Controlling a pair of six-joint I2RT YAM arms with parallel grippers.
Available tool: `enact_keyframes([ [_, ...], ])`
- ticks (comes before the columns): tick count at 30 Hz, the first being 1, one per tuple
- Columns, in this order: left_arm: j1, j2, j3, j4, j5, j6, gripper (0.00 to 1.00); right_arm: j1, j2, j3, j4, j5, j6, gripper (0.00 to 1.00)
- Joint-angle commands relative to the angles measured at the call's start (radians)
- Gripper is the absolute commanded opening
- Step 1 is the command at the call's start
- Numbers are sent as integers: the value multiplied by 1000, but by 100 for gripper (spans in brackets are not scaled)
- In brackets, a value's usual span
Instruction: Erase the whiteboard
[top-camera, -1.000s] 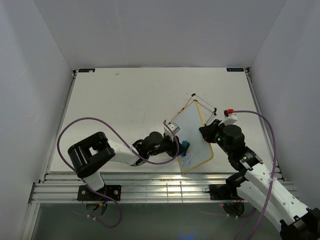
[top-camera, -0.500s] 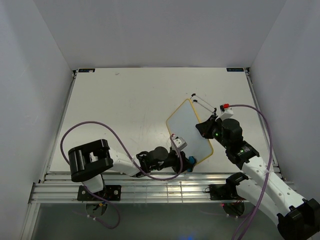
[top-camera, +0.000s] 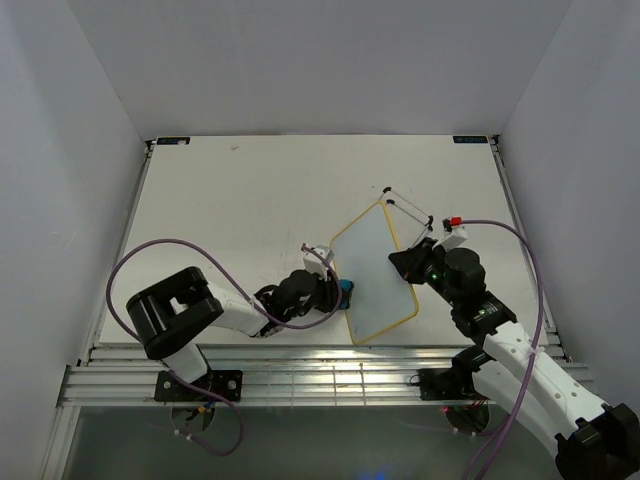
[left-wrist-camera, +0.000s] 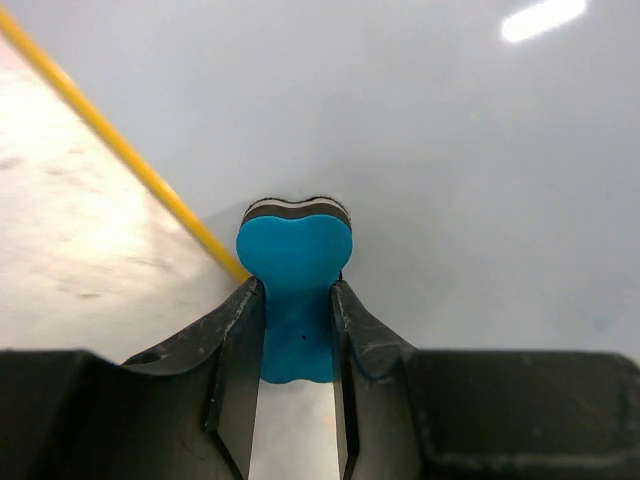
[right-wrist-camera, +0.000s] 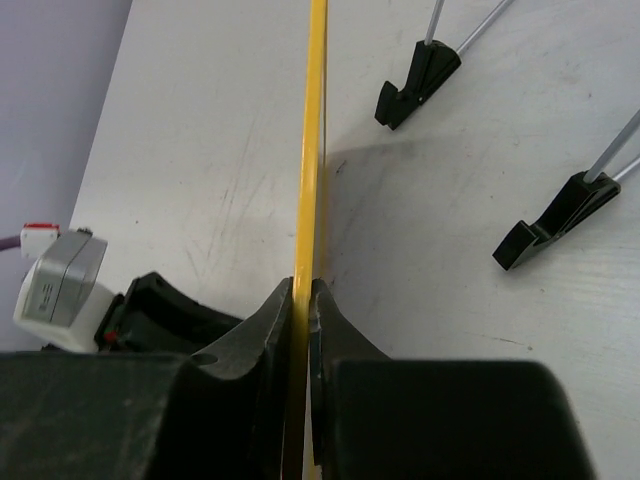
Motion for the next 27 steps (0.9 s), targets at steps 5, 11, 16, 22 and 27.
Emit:
enact_keyframes([
  [5,156,123,36,7,61,-6,0,19,-20,-56,-41,-216,71,8],
  [11,144,147,69,28,216,-19,0,17,-55,-91,-41,-184,82,8],
  [16,-5,70,66,25,241,-11,0,17,-55,-105,-22,-111,103,8],
  [22,-174,1,30,25,176,-84,0,17,-83,-140,16,38,201,8],
  [27,-211,-22,-30,19,140,-101,0,17,-138,-168,19,133,249,8],
])
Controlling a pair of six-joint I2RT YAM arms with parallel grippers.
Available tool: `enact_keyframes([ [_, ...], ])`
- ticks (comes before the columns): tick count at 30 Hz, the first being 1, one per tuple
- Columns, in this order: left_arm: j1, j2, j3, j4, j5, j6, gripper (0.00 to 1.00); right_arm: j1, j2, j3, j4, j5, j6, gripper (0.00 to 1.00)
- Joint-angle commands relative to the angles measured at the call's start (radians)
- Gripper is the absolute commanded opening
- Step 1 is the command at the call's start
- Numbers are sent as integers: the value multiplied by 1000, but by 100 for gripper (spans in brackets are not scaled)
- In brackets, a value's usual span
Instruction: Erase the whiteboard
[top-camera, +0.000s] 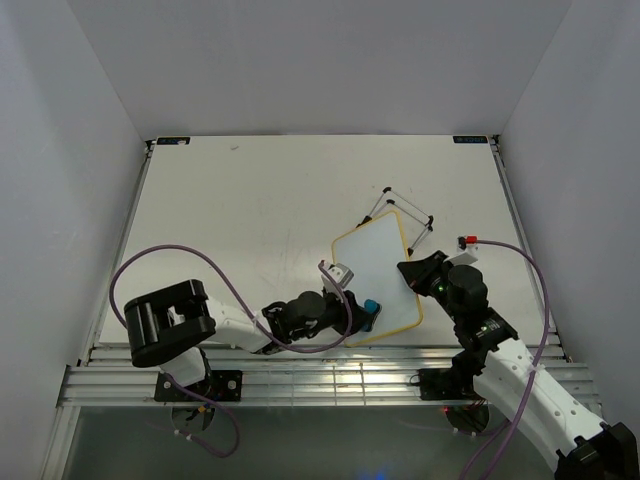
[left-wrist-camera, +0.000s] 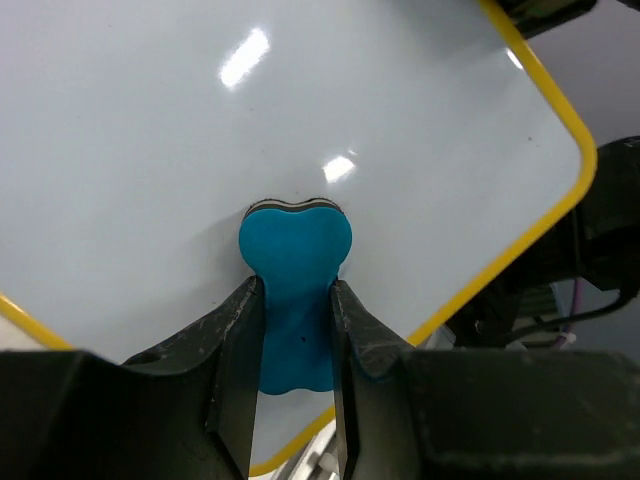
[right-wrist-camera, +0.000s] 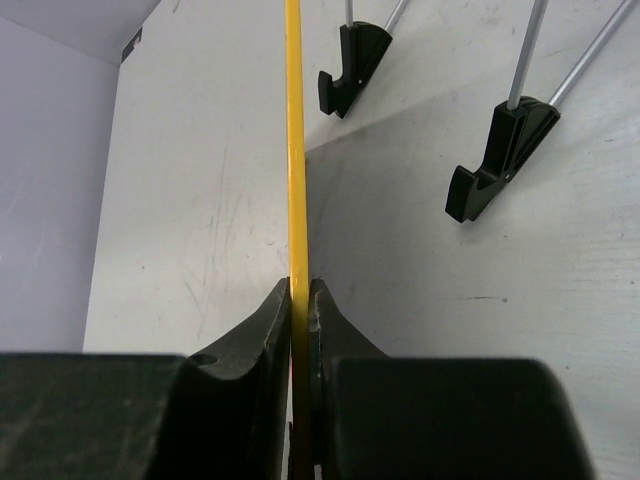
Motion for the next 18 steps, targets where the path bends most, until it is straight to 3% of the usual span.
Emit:
enact_keyframes([
  [1,-54,8,-55,-62,130,-59,0,32,-7,-22,20,34,63,8],
  [8,-78,9,-15,-108,230,20,0,32,9,-47,29,7,40,8],
  [15,-87,84,259,-506,151,212,0,32,-42,-33,-24,34,9,8],
  [18,-89,69,250,-515,106,220,0,32,-73,-31,-24,33,8,8],
])
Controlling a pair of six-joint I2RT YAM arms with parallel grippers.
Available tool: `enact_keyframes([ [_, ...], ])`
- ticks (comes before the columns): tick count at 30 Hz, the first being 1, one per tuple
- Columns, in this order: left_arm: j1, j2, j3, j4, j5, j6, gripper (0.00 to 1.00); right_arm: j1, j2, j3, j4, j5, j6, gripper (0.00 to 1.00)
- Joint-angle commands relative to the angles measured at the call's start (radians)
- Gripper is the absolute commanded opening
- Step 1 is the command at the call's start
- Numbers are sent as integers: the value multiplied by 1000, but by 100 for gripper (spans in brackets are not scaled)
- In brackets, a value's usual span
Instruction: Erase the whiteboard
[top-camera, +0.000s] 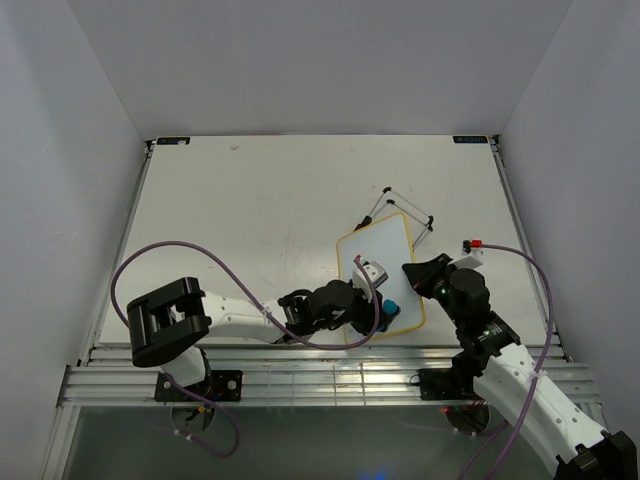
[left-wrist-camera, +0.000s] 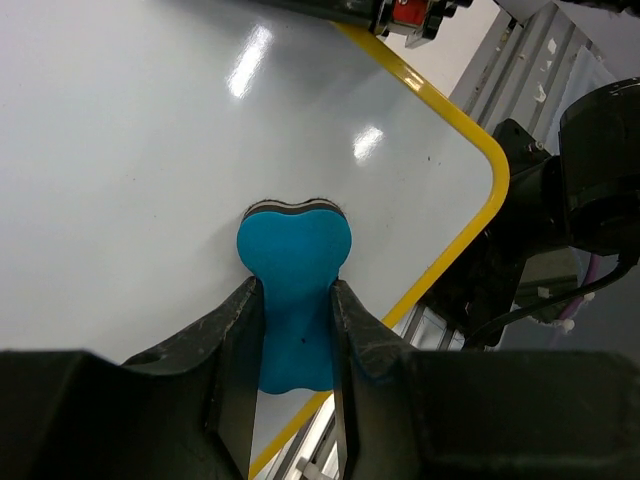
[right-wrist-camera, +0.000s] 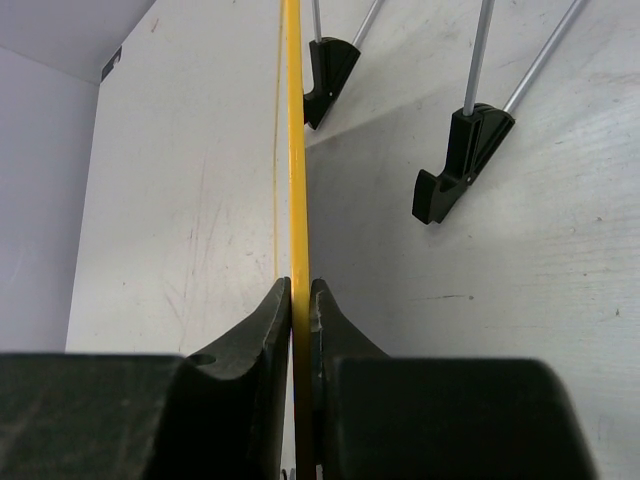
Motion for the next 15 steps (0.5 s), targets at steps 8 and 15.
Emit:
enact_keyframes([
  [8,8,39,-133,-167,-129,-92,0,32,-18,20,12,-54,-14,8],
  [15,57,78,-244,-75,-90,-217,0,32,-43,23,14,-74,-11,8],
])
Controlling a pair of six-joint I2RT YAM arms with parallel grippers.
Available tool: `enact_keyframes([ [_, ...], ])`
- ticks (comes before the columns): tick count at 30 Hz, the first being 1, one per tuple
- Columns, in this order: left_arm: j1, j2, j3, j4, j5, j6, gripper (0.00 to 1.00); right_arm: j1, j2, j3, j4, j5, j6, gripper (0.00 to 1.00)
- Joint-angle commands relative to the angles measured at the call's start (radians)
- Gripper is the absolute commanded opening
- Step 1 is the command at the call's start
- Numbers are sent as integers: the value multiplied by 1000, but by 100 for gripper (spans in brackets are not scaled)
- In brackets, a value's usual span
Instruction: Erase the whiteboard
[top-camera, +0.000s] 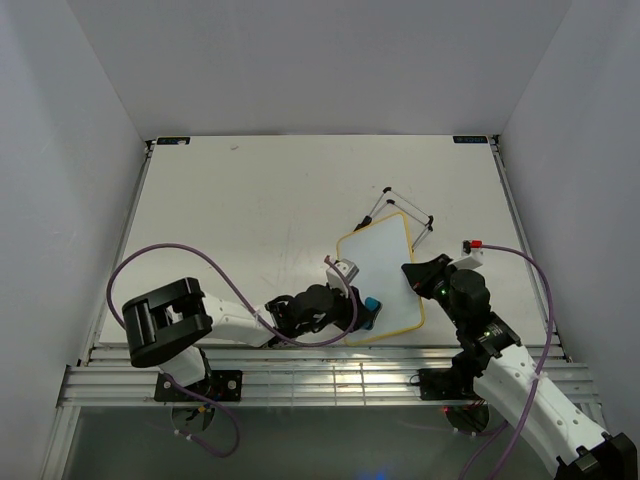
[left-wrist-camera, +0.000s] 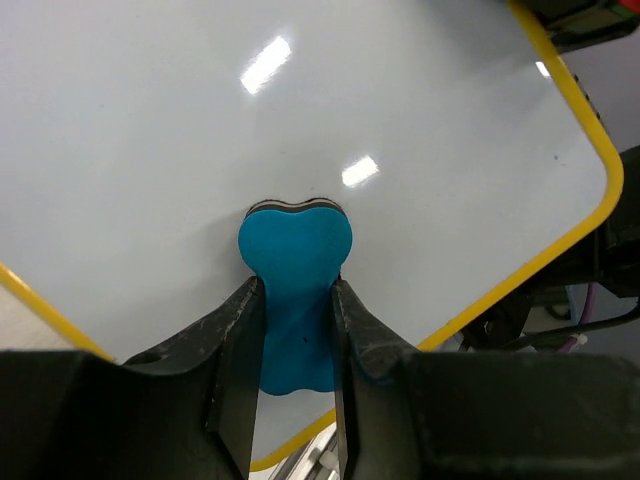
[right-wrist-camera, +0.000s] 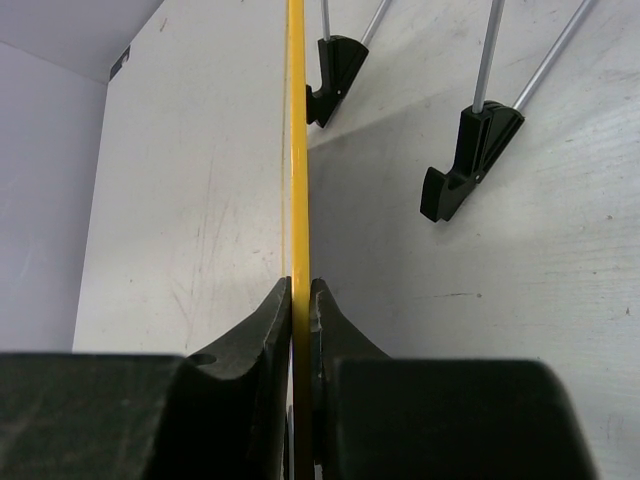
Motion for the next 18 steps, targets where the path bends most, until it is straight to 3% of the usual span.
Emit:
enact_keyframes([
  [1,13,99,-93,-198,-10,-68,0,28,-20,23,29,-79,-18,8],
  [14,9,54,-271,-189,-60,-310,0,27,-25,28,30,-72,-17,8],
  [18,-49,60,-256,-236,-127,-342,0,27,-20,28,32,-66,-17,8],
])
